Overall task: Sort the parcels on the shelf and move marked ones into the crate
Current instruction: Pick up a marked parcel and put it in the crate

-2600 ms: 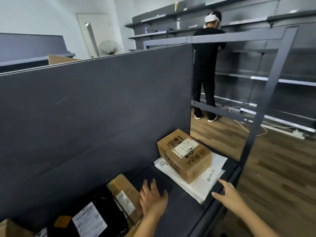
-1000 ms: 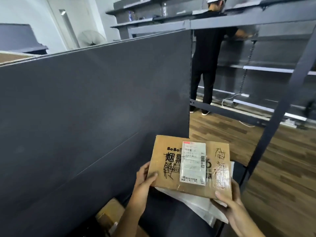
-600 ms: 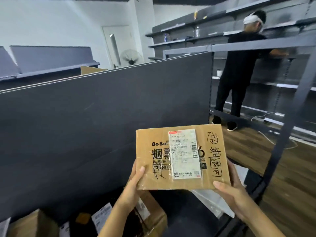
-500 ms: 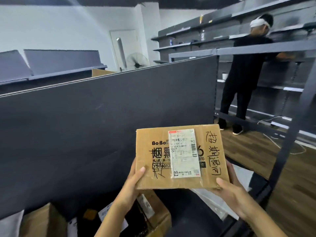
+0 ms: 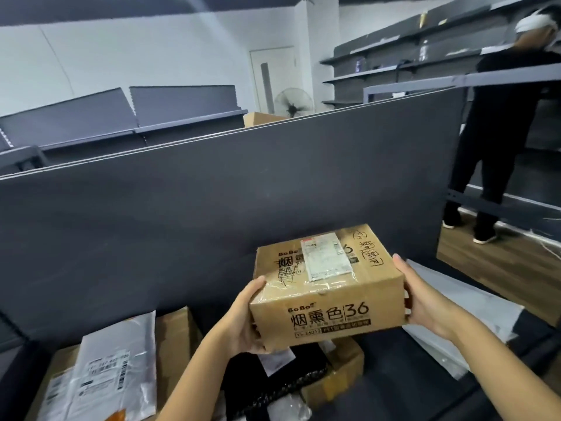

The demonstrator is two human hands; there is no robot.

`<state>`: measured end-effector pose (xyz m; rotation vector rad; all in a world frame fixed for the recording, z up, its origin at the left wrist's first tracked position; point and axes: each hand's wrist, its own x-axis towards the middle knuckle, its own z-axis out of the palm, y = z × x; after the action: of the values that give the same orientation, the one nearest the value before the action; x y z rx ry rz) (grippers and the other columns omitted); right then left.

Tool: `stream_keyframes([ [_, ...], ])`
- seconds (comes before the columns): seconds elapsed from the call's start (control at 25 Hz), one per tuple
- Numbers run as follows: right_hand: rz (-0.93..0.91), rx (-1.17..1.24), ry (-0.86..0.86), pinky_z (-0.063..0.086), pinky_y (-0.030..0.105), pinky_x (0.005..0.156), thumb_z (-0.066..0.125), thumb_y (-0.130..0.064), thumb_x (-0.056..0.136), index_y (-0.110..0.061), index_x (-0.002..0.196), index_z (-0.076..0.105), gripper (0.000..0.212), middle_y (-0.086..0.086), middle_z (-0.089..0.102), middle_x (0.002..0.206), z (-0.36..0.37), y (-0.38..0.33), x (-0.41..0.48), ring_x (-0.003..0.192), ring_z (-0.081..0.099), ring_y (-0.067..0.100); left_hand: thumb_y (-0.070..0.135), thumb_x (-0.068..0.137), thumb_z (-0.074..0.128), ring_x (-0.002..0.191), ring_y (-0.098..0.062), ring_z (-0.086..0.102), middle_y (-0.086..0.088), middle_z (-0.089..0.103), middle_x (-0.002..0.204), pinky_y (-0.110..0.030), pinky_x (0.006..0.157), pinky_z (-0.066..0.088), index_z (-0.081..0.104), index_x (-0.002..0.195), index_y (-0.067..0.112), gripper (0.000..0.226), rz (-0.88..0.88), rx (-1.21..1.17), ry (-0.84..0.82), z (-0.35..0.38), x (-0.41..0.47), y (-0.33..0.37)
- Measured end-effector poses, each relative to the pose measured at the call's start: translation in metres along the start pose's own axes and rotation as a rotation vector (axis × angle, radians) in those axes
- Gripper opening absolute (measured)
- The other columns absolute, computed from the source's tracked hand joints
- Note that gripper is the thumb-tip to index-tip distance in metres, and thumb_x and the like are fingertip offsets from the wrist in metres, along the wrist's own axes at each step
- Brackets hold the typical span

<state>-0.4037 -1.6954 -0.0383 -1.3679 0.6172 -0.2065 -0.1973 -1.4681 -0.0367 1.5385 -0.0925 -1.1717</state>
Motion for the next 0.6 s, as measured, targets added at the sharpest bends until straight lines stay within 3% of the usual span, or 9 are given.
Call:
stream_keyframes([
  [0.2,-0.012,-0.097,0.022,0.052,0.043,0.087,0.038,-0.076,0.069,-0.045,0.128,0.045,0.067,-0.003,0.060,0.123,0.025,-0.003,-0.001,0.113,0.055,0.021,0.061,0.077,0.055,0.104,-0.034,0.056,-0.015,0.064,0.109,-0.047,0.084,0.048,0.060,0.105,0.015,0.054,0.006,-0.150,0.020,-0.022,0.001,-0.017],
  [0.36,-0.164,-0.136,0.013,0.051,0.031,0.076,0.053,-0.071,0.067,-0.047,0.137,0.032,0.076,-0.008,0.049,0.136,0.045,-0.012,-0.005,0.113,0.053,0.010,0.048,0.075,0.058,0.099,-0.031,0.057,-0.012,0.067,0.099,-0.051,0.093,0.043,0.061,0.104,0.019,0.042,0.164,-0.376,-0.001,-0.033,0.011,-0.038],
  [0.52,-0.337,-0.181,-0.025,0.048,0.033,0.094,0.062,-0.066,0.060,-0.056,0.132,0.033,0.078,-0.011,0.046,0.139,0.046,-0.013,-0.009,0.124,0.050,0.013,0.044,0.061,0.069,0.096,-0.030,0.057,-0.010,0.073,0.098,-0.050,0.099,0.035,0.060,0.115,0.014,0.063,0.372,-0.386,-0.049,-0.040,0.014,-0.049],
  [0.6,-0.388,-0.169,-0.053,0.050,0.031,0.089,0.062,-0.059,0.060,-0.056,0.129,0.034,0.074,-0.014,0.054,0.132,0.043,-0.011,-0.012,0.120,0.054,0.011,0.049,0.044,0.081,0.096,-0.028,0.061,-0.010,0.072,0.105,-0.050,0.094,0.041,0.059,0.119,0.014,0.086,0.465,-0.339,-0.072,-0.041,0.011,-0.048],
])
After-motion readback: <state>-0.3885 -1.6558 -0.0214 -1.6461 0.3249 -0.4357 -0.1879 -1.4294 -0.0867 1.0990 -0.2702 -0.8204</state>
